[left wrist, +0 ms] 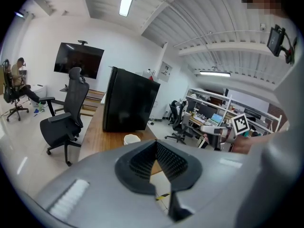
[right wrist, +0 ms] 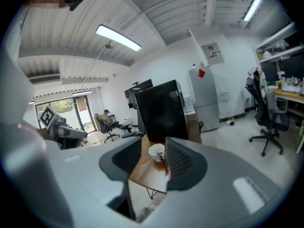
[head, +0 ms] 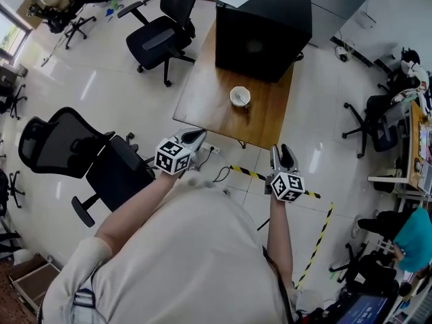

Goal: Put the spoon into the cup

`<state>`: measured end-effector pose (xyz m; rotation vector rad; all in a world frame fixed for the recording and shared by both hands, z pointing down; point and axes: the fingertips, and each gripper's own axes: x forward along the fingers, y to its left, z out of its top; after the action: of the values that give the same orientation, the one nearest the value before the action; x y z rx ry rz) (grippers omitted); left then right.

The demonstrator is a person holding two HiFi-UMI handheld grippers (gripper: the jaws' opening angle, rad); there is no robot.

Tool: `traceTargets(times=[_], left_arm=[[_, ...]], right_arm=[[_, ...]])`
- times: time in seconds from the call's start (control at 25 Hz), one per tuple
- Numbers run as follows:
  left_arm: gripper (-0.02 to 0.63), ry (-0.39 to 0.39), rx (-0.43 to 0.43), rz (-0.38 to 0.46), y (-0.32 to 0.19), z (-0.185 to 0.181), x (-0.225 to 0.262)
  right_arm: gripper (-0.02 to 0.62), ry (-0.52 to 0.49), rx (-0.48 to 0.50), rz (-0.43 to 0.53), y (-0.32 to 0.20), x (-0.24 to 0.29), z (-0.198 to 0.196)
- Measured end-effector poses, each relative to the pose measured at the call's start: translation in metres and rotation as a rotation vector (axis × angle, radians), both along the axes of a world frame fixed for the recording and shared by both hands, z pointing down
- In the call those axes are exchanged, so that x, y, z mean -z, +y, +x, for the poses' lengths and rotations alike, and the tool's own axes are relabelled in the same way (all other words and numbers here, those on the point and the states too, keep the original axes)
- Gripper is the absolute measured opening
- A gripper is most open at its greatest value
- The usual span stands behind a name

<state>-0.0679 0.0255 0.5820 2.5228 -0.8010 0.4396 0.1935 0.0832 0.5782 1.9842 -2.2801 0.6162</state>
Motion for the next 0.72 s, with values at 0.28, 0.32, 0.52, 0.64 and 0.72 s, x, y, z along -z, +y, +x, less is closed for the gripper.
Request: traceTargets(times=[0.28, 0.32, 0.52, 0.64, 0.72], left_arm=[[0.003, 0.006, 0.049, -0.020, 0.056, 0.002, -0.017], [0.003, 0.005, 0.058, -0.022, 0.064, 0.000, -0.019], [0.003, 0.000, 0.067, -0.032, 0.099, 0.008, -0.021], [0.003, -0.007, 0.053, -0.032, 0.104, 0.011, -0.021], [0.003, -0.014, 0.063, -0.036, 0.111, 0.007, -0.023]], right_arm=[[0.158, -0.018, 0.088, 0.012, 0.040, -0.014, 0.000], [0.158, -0.032, 0.102, 0.015, 0.044, -0.016, -0.002], [0.158, -0.068, 0.123, 0.028, 0.075, -0.010, 0.003], [0.158, -0.086, 0.107, 0.057, 0.087, 0.001, 0.007], [0.158, -0.104, 0.110, 0.071, 0.095, 0.006, 0.004]])
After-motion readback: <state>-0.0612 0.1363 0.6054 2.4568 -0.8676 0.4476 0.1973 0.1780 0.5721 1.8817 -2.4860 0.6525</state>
